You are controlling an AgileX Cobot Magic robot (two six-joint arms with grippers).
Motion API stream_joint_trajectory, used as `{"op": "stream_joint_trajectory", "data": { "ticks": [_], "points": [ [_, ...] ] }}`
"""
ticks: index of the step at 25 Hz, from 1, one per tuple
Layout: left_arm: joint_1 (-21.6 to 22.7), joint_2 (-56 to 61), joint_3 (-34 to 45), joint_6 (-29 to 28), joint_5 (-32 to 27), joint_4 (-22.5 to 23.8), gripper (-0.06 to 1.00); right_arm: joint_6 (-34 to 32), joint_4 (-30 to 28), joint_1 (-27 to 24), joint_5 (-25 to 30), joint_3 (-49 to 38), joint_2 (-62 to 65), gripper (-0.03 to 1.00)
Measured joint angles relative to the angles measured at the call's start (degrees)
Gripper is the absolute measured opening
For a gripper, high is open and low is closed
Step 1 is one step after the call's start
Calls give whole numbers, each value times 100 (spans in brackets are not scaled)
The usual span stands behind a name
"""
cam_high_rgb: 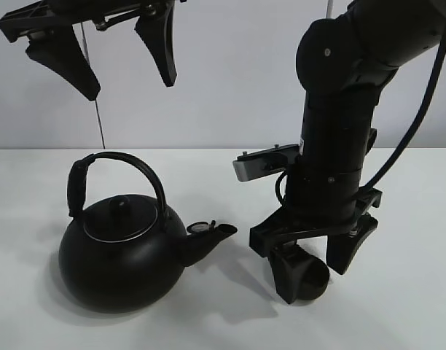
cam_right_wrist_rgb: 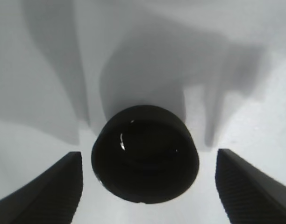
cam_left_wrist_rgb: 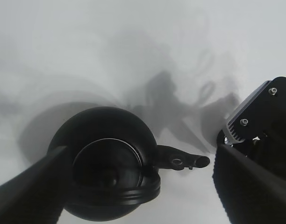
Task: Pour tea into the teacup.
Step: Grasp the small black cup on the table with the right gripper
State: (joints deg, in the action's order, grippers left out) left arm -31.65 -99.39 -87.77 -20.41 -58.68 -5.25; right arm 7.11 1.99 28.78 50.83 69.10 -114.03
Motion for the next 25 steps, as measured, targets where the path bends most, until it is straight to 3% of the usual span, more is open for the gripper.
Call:
{"op": "stream_joint_trajectory", "data": {
  "ticks": [19, 25],
  "points": [
    [0, 0, 0, 0, 0, 0, 59, -120, 217, 0, -107, 0, -85, 53],
    [0, 0, 0, 0, 0, 0, 59, -137, 223, 0, -107, 0, -85, 40]
  ]
}}
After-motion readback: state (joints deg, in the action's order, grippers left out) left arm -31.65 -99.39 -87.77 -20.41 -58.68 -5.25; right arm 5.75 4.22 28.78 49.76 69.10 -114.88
